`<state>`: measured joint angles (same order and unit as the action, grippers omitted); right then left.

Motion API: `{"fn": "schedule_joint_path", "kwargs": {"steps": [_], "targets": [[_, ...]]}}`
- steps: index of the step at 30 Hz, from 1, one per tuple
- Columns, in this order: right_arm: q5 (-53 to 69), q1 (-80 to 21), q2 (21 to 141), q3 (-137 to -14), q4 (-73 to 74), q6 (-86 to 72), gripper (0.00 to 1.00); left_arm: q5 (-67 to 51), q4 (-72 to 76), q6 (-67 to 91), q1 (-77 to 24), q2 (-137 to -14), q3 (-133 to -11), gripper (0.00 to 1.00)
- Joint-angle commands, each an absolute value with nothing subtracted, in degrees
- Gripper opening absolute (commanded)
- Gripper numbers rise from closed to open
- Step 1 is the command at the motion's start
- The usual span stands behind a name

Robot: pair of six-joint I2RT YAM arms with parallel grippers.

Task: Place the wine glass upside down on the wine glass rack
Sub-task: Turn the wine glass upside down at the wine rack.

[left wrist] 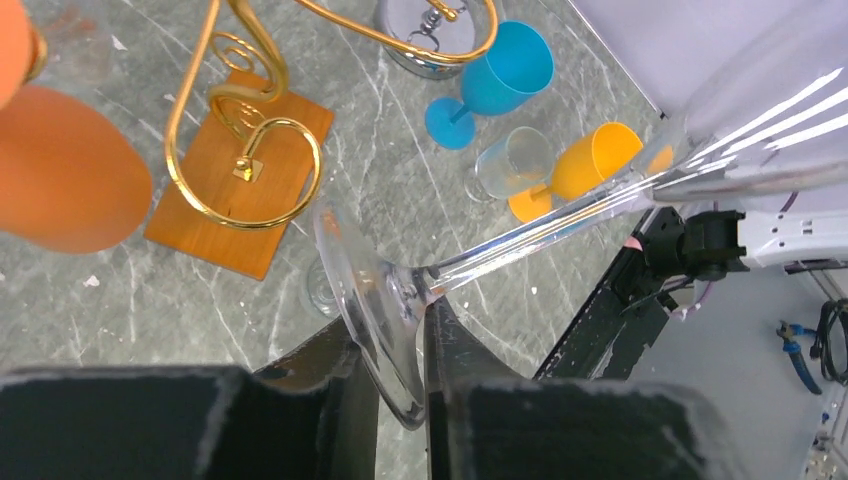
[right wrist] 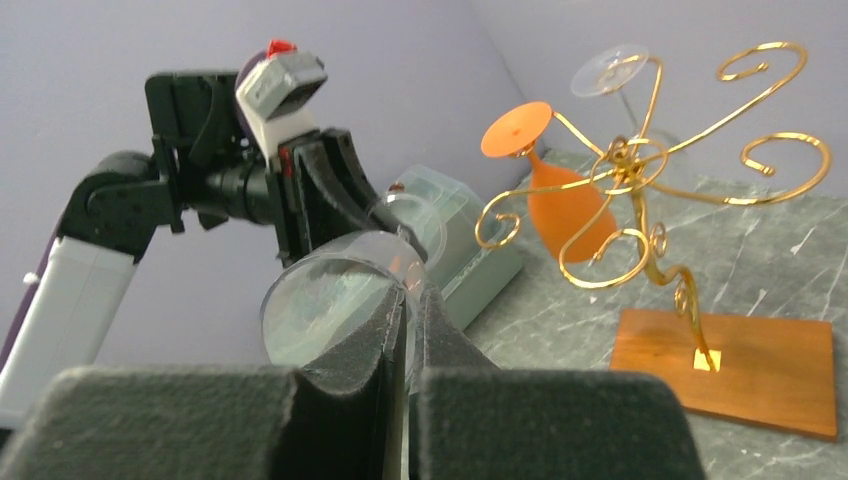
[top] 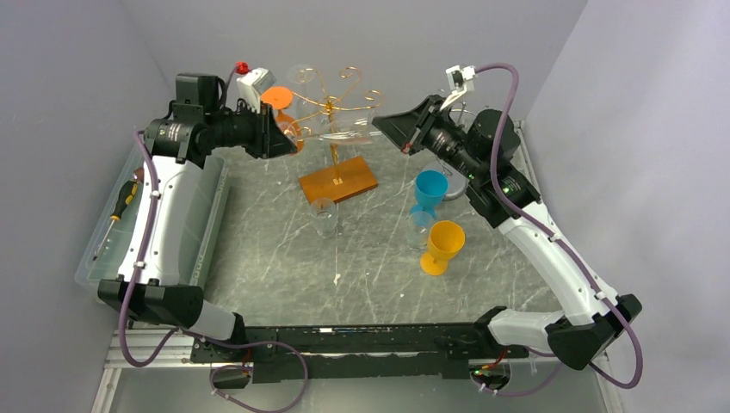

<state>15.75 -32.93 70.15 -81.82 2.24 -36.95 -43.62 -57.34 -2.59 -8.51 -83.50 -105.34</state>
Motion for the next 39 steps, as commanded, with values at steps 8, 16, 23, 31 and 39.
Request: {"fn": "schedule_joint_path", "kwargs": {"steps": [8,16,23,31,39], "targets": [[18.03,-34.10,66.94,-80.80,4.80,-36.11,0.58,-41.66,-57.42,-15.33,-8.96,-82.54,-111.83,0.00],[22.53,-31.42,69.96,-88.88,28.24,-23.99,1.00,-36.30,-53.06,-33.61,-8.96,-78.13,-111.95,0.00],[23.18,-27.08,74.22,-98.85,43.07,-15.45,1.00,-33.52,-46.95,-49.50,-9.05,-72.65,-106.17,0.00],[27.62,-32.28,79.34,-101.46,32.72,-18.58,1.00,-38.44,-38.78,-60.77,-9.13,-68.73,-99.63,0.00],[22.49,-44.04,84.27,-98.76,22.18,-20.74,1.00,-40.63,-33.70,-65.91,-9.58,-66.58,-95.65,0.00]]}}
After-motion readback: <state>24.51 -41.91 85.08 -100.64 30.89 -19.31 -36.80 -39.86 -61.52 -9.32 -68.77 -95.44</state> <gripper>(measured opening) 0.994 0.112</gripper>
